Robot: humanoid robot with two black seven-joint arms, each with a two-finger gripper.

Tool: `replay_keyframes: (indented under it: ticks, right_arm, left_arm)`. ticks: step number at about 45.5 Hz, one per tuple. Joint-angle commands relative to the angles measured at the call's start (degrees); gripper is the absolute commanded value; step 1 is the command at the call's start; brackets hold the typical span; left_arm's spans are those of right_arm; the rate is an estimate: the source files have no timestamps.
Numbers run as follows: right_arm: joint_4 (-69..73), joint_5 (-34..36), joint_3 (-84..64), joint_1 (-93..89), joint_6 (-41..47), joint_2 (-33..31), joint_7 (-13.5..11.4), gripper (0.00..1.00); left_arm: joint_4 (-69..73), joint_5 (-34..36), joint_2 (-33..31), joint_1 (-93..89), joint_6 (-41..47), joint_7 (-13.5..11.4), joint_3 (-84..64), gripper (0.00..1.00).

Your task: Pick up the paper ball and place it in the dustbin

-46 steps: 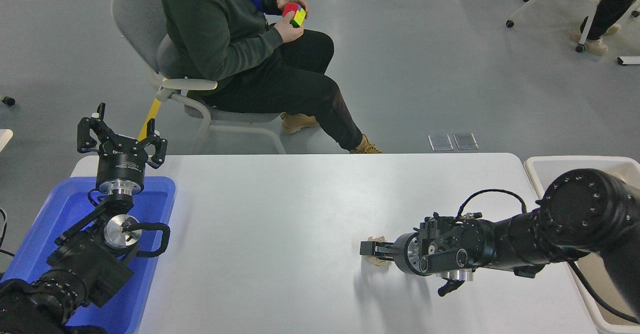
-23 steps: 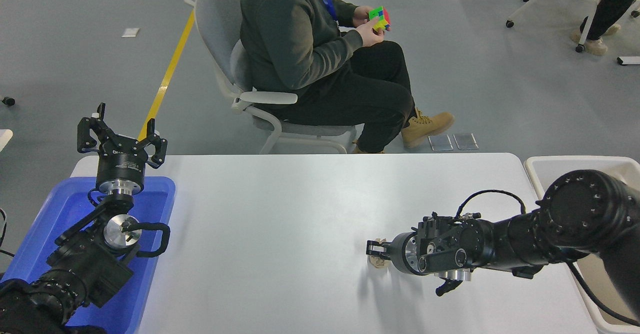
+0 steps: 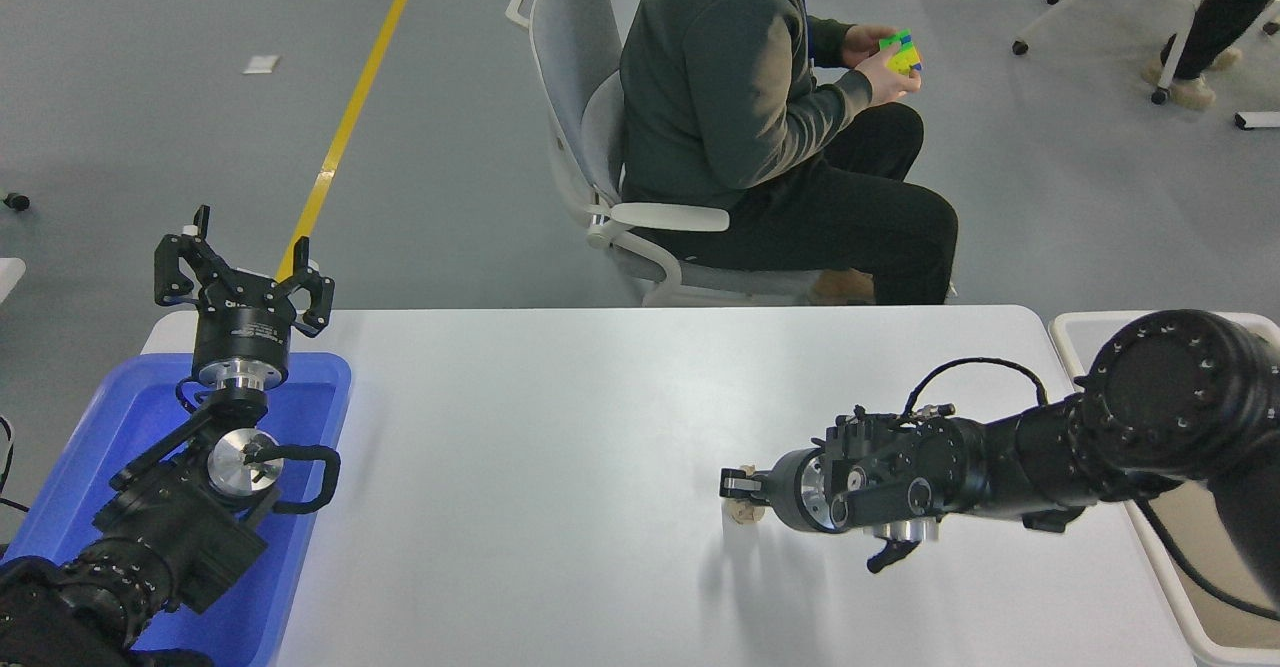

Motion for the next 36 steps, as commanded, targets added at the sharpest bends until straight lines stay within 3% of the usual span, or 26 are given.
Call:
replay_keyframes:
  ticks: [1,10,17,29,36]
  right_arm:
    - [11.74,-0.83,-3.71,15.75,4.67,-6.07,-0.01,0.03]
    - [20.27,-1.18,-8.81,32.27,11.61,-12.66,-0.01,0.04]
    - [21.42,-1.18,-11.53,44.84,22.85,-17.50,-0.01,0.05]
    - [21.42,-2.06,-15.93,60.31,35.52,-20.58,-0.27,0.06]
    - [21.33,-2.06,-17.78,63.93,37.90,-22.51,-0.36,0.06]
  left_arm:
    - [0.01,0.04,0.00,0.00,-0.08,0.00,0.08,0.99]
    - [0.01,0.04,0.09,0.00,-0.08,0.00,0.08,0.99]
    - [0.01,0.04,0.09,0.00,-0.08,0.00,-0.01,0.99]
    - [0.01,0.04,0.09,0.00,-0.08,0.00,0.08,0.99]
    - [0.01,0.04,0.09,0.00,-0.08,0.00,0.08,0.99]
